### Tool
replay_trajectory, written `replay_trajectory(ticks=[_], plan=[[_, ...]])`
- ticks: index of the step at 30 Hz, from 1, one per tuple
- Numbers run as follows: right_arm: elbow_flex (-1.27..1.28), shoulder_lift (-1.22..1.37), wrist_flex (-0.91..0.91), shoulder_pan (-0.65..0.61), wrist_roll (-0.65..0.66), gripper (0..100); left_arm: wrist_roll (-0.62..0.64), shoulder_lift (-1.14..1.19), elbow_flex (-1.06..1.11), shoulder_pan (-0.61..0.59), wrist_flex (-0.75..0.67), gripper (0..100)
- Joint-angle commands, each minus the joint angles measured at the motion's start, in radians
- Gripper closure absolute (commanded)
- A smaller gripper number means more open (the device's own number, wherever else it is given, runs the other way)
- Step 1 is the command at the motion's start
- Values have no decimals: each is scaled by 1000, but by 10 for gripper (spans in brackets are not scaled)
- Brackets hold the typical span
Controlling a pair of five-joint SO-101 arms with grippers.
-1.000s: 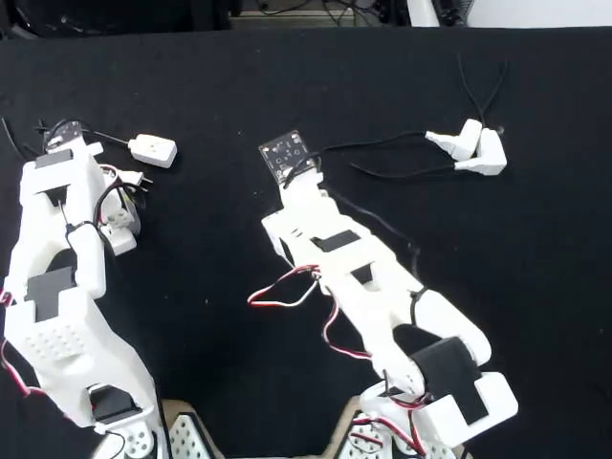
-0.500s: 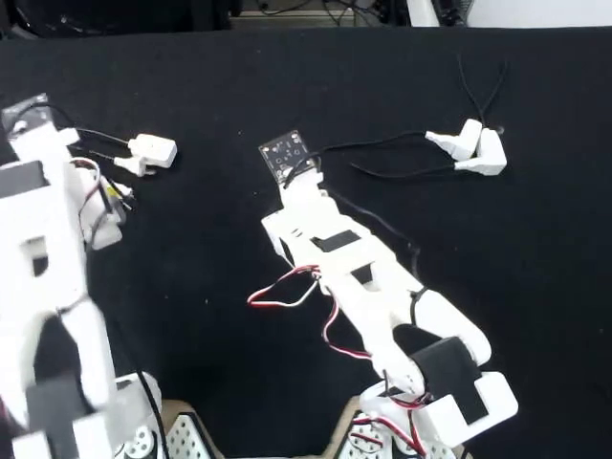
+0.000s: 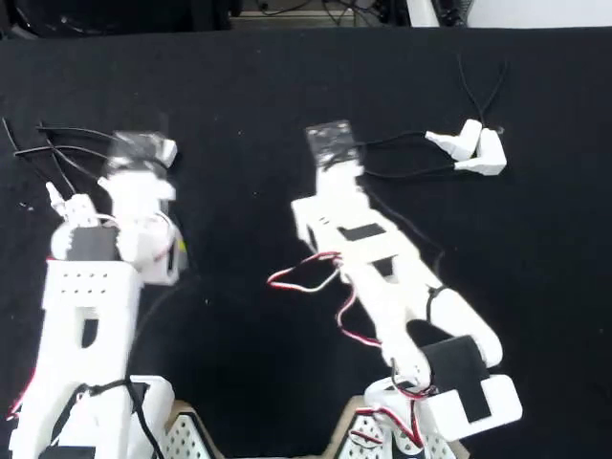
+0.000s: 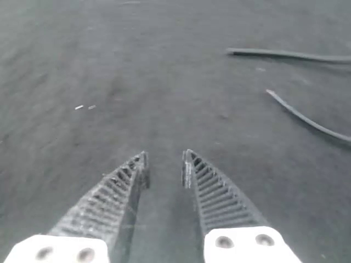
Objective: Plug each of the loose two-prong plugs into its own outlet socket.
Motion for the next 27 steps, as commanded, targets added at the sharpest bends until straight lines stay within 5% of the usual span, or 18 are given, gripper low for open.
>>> replay_trajectory(ticks=[1,4,9,27], plan=[[-27,-62,-3,48,-28,904,-101,-29,179,87,-147,970],[-35,-59,9,48,-28,904,-109,-31,278,94,-253,959],[-38,-54,9,46,-21,904,-66,-41,317,87,-281,798],[-41,-53,3,43,-20,904,-160,-43,294,-79,-276,835]])
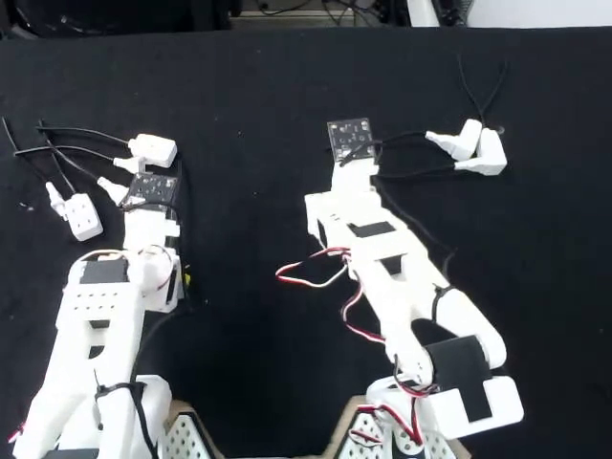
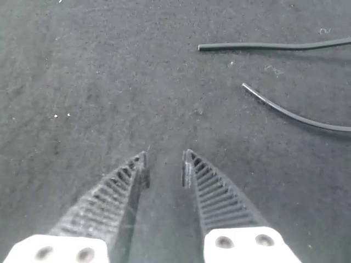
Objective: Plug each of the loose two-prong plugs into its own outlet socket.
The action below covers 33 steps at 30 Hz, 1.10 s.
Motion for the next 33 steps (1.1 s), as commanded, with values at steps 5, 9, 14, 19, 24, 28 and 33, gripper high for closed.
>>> replay_trajectory(ticks=[5,9,14,19,24,28,33], plan=[[-41,-53,0,-25,0,904,-31,-25,-105,125,269,781],[-39,-53,0,-25,0,904,-28,-25,-206,174,367,791],[-38,-53,0,-23,0,904,-31,-25,-265,163,368,791],[-36,-53,0,-23,0,904,-80,-12,-243,5,347,791],[-38,-53,0,-26,0,904,-198,-14,-165,-243,146,791],[-38,-53,0,-26,0,904,-216,-14,-58,-341,-29,791],[-38,-53,0,-26,0,904,-213,-14,44,-283,-51,790]])
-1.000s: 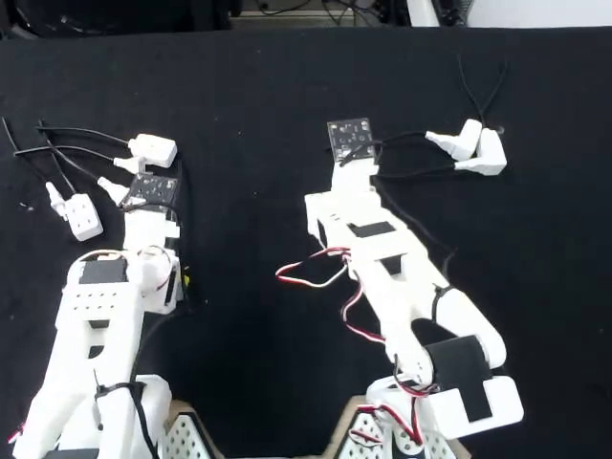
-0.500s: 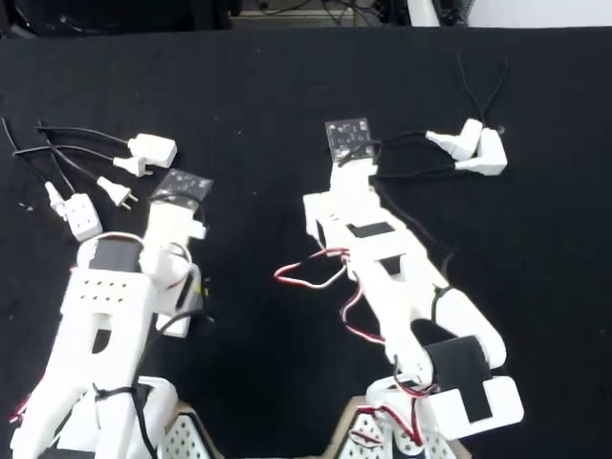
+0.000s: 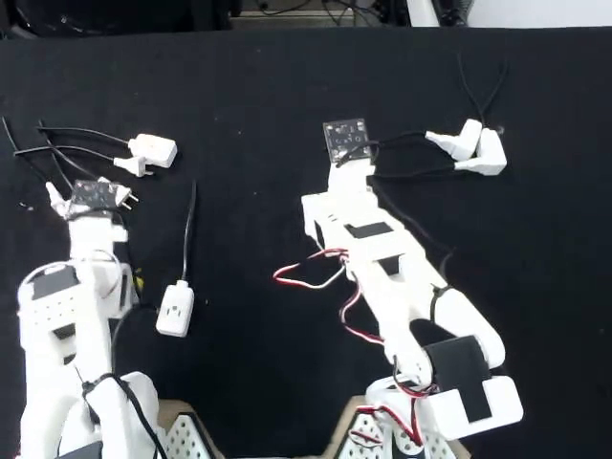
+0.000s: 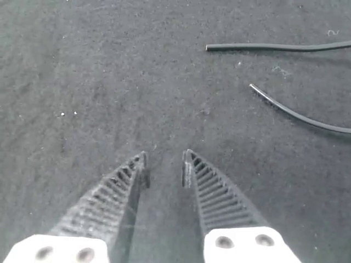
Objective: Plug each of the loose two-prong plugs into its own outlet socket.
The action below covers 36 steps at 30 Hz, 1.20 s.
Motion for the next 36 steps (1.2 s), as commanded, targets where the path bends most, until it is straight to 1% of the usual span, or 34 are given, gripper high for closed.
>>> replay_trajectory(ticks=[1,4,8,15,19,23,27,29,34,36], plan=[[-38,-53,0,-12,0,904,-3,-14,50,65,-26,791],[-36,-53,0,-12,0,904,2,-14,85,153,-25,791],[-38,-53,0,-12,0,904,107,-25,97,278,-23,791],[-39,-53,0,6,-6,904,250,-25,-68,512,141,791],[-44,-53,0,54,-11,904,299,-25,-97,615,158,791],[-53,-53,5,64,-54,904,336,-21,-120,656,115,791],[-56,-53,5,98,-60,904,350,-15,-113,651,49,791],[-58,-53,5,107,-60,904,350,-14,-102,653,3,791],[-58,-53,5,107,-60,904,351,-14,-8,668,-187,791],[-58,-53,5,107,-60,904,351,-26,10,662,-199,791]])
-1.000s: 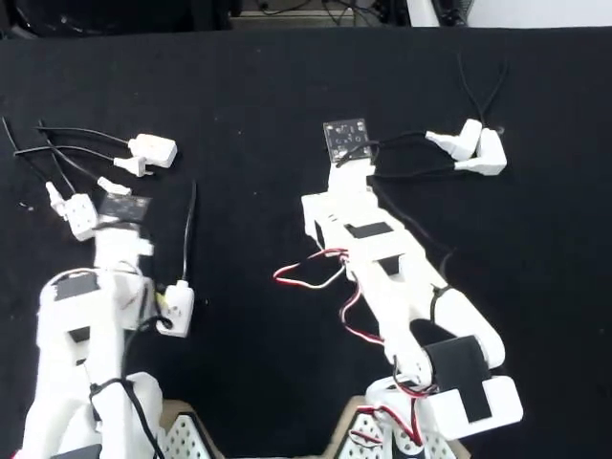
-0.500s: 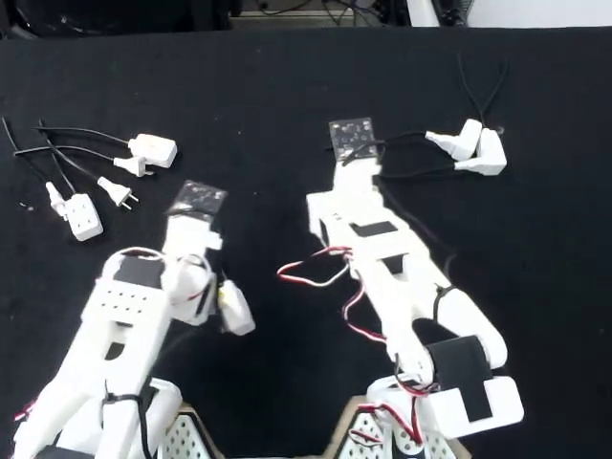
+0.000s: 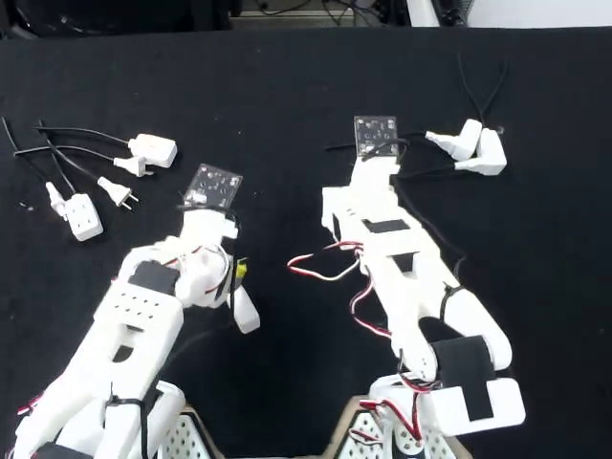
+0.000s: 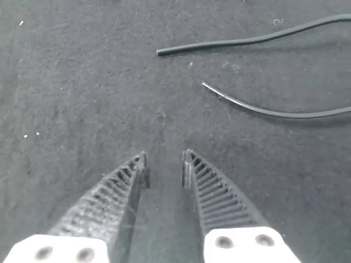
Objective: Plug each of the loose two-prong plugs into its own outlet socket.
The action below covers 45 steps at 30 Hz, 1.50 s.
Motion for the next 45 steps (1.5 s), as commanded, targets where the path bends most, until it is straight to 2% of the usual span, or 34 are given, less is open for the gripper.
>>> replay_trajectory(ticks=[1,6,8,12,15,18,20,25,32,35,41,45], plan=[[-54,-53,5,17,-9,904,5,-23,10,-22,-48,791],[-54,-53,3,14,-9,904,-2,-51,-173,-209,226,791],[-54,-53,0,12,-9,904,-12,-60,-183,-243,304,791],[-56,-53,-2,11,-9,904,-176,-60,-107,-176,373,791],[-56,-53,-2,11,-9,904,-203,-66,-25,-47,368,791],[-54,-53,-2,12,-9,904,-135,-66,10,77,316,791],[-54,-54,3,15,-9,904,-51,-66,19,116,245,791],[-54,-62,3,43,-9,904,74,-66,13,119,94,791],[-65,-58,3,64,-9,904,78,-68,-4,117,2,791],[-67,-54,2,66,-9,905,75,-58,-50,59,6,791],[-67,-54,0,66,-9,905,75,11,-48,-111,-235,787],[-67,-54,0,60,-9,905,84,186,-96,-147,-261,791]])
